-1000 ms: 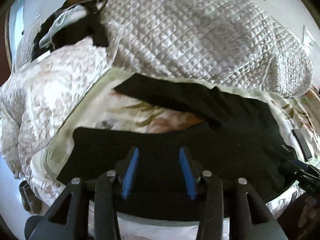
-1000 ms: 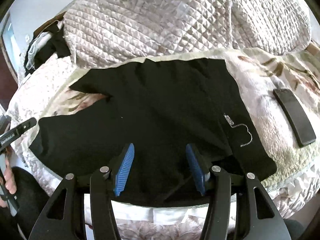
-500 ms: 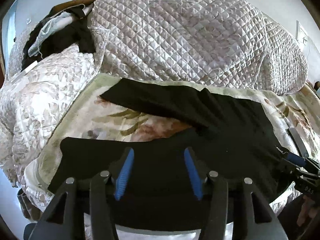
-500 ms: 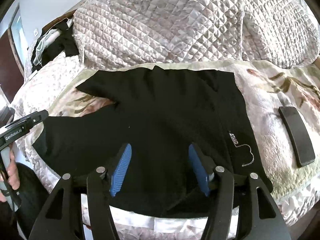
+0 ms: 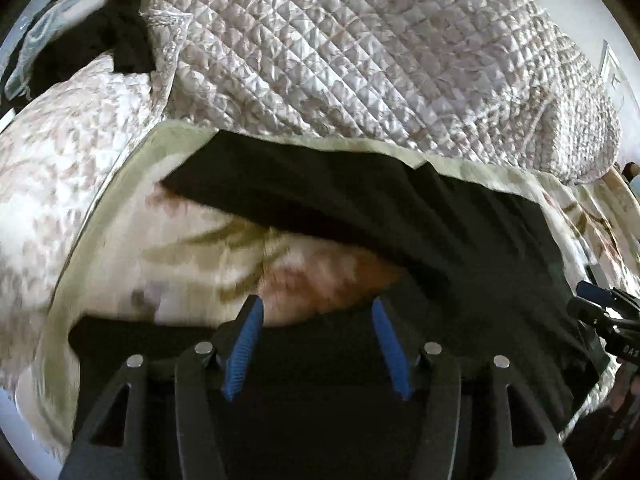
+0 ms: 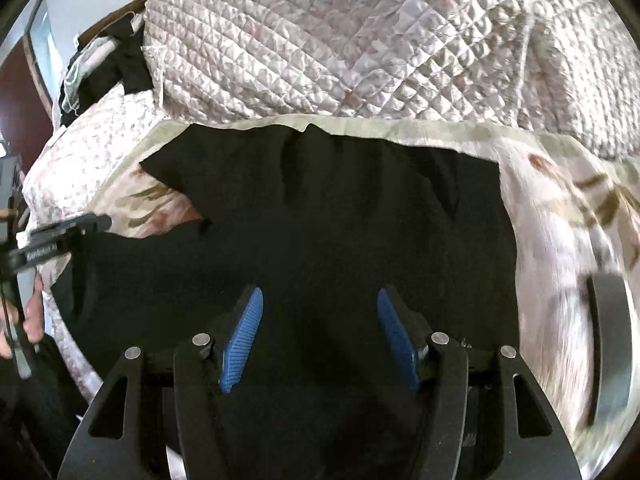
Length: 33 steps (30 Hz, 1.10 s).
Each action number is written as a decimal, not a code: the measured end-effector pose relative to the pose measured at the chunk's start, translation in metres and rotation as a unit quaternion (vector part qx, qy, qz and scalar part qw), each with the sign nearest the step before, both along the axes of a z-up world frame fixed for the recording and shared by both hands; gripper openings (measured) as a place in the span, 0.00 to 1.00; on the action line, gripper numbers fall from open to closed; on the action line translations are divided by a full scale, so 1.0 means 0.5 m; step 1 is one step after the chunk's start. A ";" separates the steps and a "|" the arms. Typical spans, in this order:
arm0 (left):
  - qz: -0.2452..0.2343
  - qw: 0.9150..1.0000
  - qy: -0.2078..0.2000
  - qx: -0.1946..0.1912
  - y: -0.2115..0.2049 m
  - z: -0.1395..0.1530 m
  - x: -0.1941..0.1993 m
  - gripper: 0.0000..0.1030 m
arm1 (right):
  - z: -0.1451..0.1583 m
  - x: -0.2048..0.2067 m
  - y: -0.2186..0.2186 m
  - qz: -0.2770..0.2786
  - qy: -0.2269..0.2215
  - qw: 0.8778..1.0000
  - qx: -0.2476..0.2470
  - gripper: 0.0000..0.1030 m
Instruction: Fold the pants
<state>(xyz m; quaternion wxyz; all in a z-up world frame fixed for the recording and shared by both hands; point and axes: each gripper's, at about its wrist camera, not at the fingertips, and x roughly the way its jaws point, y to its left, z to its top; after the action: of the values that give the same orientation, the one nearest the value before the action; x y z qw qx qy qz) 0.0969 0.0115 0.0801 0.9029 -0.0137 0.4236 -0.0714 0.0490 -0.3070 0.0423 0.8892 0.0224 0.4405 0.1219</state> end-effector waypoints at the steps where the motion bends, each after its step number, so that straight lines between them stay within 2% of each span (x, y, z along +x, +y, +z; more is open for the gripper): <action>1: -0.003 1.000 0.000 0.000 0.003 -0.002 0.021 0.60 | -0.002 0.025 -0.004 0.007 0.003 1.000 -0.003 0.58; 5: -0.009 1.000 0.007 -0.003 0.014 -0.014 0.126 0.62 | -0.005 0.109 -0.017 0.023 0.005 1.000 -0.015 0.59; 10: -0.018 1.000 -0.005 0.002 0.011 -0.024 0.254 0.70 | -0.021 0.225 -0.028 0.041 0.002 0.999 -0.030 0.59; 15: -0.021 1.000 0.004 0.010 0.000 -0.065 0.371 0.72 | -0.058 0.330 -0.027 0.063 0.011 0.997 -0.036 0.59; 18: -0.022 0.999 0.004 0.027 -0.011 -0.091 0.422 0.73 | -0.085 0.390 -0.028 0.074 0.017 0.996 -0.041 0.59; 23: -0.028 0.998 0.028 0.058 -0.034 -0.148 0.477 0.74 | -0.117 0.454 -0.030 0.087 0.032 0.994 -0.051 0.59; 26: -0.047 0.995 0.010 0.090 -0.057 -0.164 0.475 0.75 | -0.139 0.470 -0.021 0.097 0.044 0.992 -0.068 0.59; 28: -0.059 0.994 0.013 0.089 -0.064 -0.165 0.473 0.61 | -0.140 0.468 -0.013 0.100 0.041 0.991 -0.082 0.57; 30: -0.087 0.992 0.008 0.092 -0.084 -0.164 0.461 0.28 | -0.137 0.456 0.001 0.118 0.040 0.989 -0.081 0.19; 31: -0.101 0.990 0.005 0.098 -0.099 -0.166 0.454 0.17 | -0.138 0.452 0.008 0.117 0.038 0.988 -0.091 0.08; 32: -0.108 0.988 0.000 0.106 -0.111 -0.166 0.447 0.07 | -0.138 0.443 0.020 0.120 0.033 0.986 -0.112 0.08; 33: -0.107 0.987 -0.004 0.118 -0.121 -0.165 0.440 0.05 | -0.130 0.433 0.029 0.124 0.026 0.985 -0.122 0.08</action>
<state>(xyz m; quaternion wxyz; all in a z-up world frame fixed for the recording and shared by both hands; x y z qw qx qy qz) 0.3171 -0.0491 -0.0023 0.8869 0.1389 0.4247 -0.1175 0.2655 -0.2926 -0.0228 0.8515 -0.1374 0.4745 0.1757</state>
